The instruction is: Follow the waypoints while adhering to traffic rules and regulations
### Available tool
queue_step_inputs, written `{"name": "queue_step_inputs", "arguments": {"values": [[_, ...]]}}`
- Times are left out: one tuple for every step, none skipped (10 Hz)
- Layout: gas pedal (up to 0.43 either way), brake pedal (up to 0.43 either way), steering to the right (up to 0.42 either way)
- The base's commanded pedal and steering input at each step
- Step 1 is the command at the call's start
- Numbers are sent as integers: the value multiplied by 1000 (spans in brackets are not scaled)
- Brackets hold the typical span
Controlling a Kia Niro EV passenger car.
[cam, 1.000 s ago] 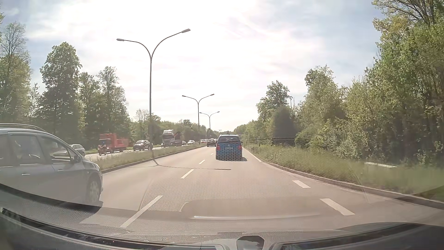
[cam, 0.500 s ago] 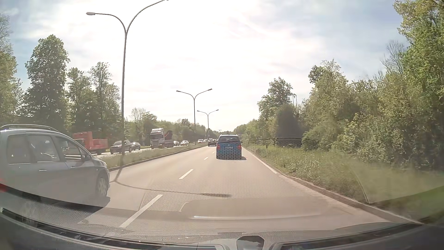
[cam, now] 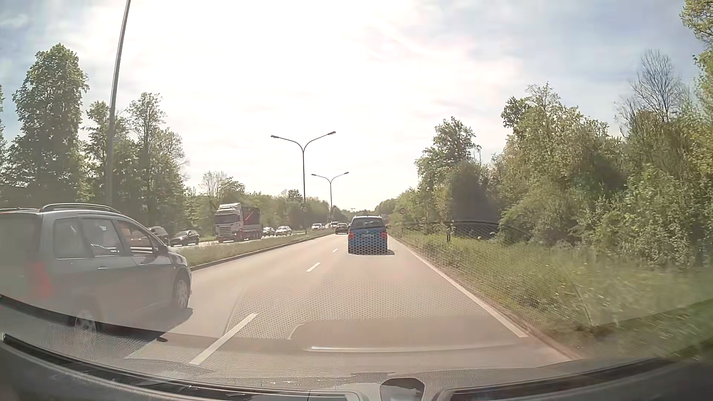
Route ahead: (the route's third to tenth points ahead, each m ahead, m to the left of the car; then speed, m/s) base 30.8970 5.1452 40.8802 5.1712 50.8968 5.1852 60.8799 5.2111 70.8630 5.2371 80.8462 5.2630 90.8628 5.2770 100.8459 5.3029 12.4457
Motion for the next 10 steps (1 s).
{"name": "queue_step_inputs", "arguments": {"values": [[130, 0, 0], [130, 0, 0], [130, 0, 0], [130, 0, 0], [130, 0, 0], [138, 0, 0], [138, 0, 0], [150, 0, 0], [150, 0, 0], [150, 0, 0]]}}
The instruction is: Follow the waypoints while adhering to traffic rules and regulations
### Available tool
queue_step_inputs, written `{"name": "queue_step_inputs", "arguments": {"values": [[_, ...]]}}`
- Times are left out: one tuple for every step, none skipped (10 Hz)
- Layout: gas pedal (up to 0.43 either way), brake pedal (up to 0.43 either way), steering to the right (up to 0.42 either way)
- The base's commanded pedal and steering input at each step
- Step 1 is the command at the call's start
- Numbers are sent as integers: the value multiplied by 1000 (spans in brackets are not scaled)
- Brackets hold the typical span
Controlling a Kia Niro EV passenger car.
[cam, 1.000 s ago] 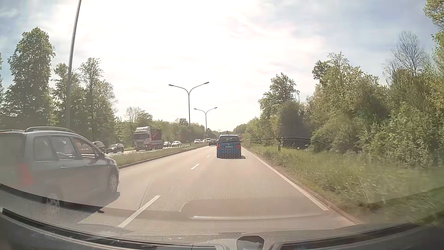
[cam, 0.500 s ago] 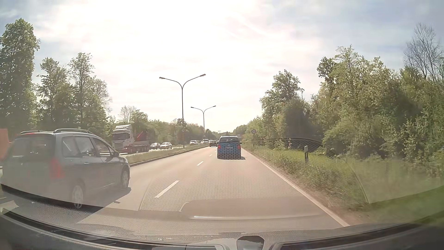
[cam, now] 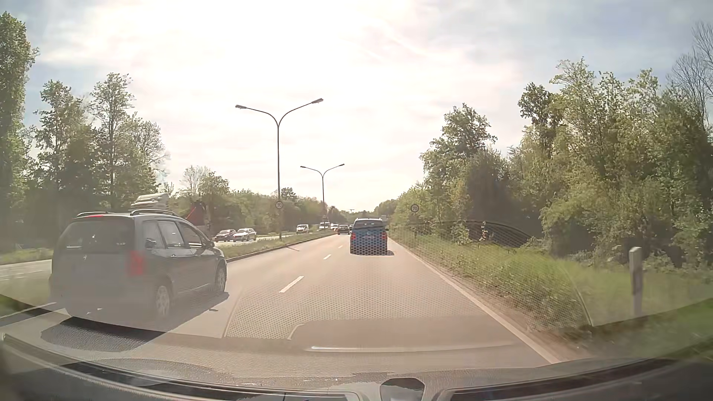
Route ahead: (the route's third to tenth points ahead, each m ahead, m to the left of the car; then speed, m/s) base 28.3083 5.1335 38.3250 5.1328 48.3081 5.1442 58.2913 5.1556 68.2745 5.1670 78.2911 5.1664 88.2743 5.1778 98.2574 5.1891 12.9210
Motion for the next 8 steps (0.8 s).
{"name": "queue_step_inputs", "arguments": {"values": [[150, 0, 0], [150, 0, 0], [150, 0, 0], [150, 0, 0], [150, 0, 0], [150, 0, 0], [150, 0, 0], [150, 0, 0]]}}
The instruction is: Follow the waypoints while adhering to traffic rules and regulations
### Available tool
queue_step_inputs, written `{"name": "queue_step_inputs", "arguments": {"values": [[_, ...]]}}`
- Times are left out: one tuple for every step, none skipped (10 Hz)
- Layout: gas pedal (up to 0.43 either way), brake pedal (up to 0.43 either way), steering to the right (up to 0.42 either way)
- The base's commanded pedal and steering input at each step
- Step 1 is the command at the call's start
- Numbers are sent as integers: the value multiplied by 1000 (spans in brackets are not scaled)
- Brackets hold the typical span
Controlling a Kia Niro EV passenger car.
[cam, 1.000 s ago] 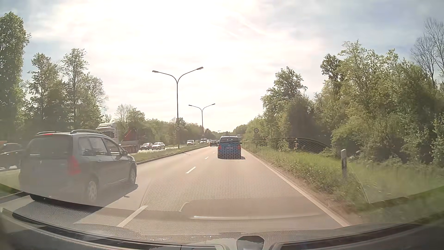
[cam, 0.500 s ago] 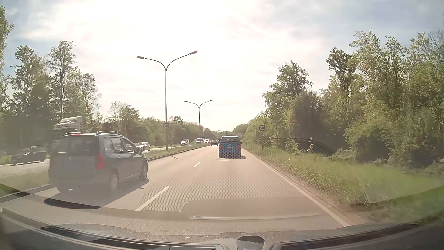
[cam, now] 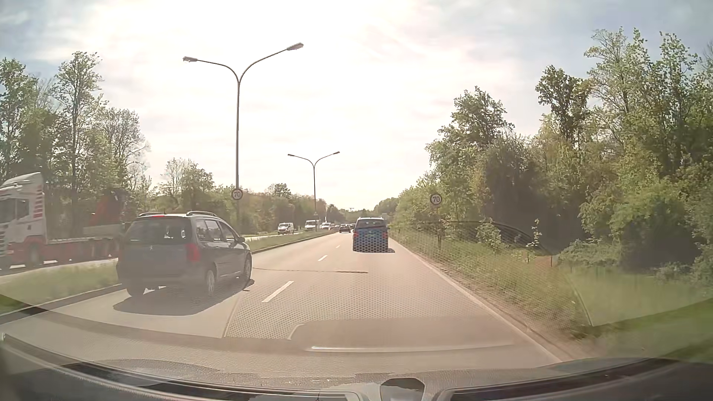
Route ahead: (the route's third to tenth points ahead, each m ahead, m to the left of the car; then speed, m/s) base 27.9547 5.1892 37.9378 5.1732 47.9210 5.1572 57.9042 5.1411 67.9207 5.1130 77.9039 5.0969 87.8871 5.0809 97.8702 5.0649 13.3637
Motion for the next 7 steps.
{"name": "queue_step_inputs", "arguments": {"values": [[150, 0, 0], [150, 0, 0], [150, 0, 0], [150, 0, 0], [150, 0, 0], [150, 0, 0], [150, 0, 0]]}}
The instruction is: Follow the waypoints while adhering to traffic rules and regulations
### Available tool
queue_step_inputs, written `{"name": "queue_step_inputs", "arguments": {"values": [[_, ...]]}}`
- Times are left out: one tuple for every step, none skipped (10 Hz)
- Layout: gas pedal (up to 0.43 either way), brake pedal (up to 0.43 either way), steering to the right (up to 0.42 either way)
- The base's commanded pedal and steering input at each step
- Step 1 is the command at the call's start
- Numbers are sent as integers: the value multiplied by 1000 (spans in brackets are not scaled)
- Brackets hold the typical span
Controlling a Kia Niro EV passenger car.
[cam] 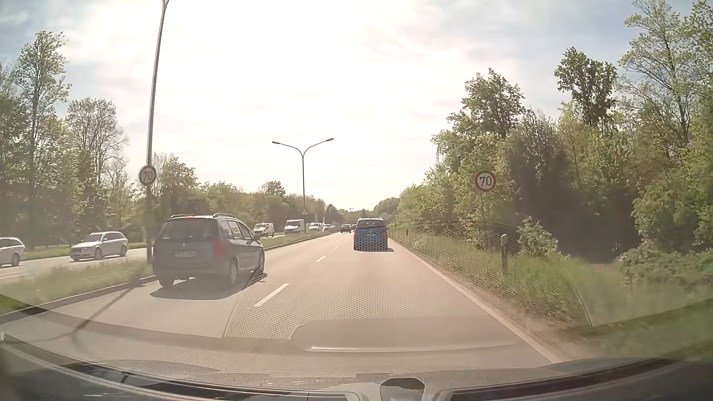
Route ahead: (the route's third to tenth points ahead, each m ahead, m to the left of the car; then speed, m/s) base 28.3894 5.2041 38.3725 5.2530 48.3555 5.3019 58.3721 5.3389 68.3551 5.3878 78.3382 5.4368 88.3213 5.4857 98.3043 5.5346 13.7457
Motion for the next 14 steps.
{"name": "queue_step_inputs", "arguments": {"values": [[150, 0, 0], [150, 0, 0], [150, 0, -1], [150, 0, -1], [150, 0, -1], [150, 0, -2], [150, 0, -2], [150, 0, -2], [150, 0, -2], [150, 0, -2], [150, 0, -2], [150, 0, -2], [150, 0, -1], [150, 0, -2]]}}
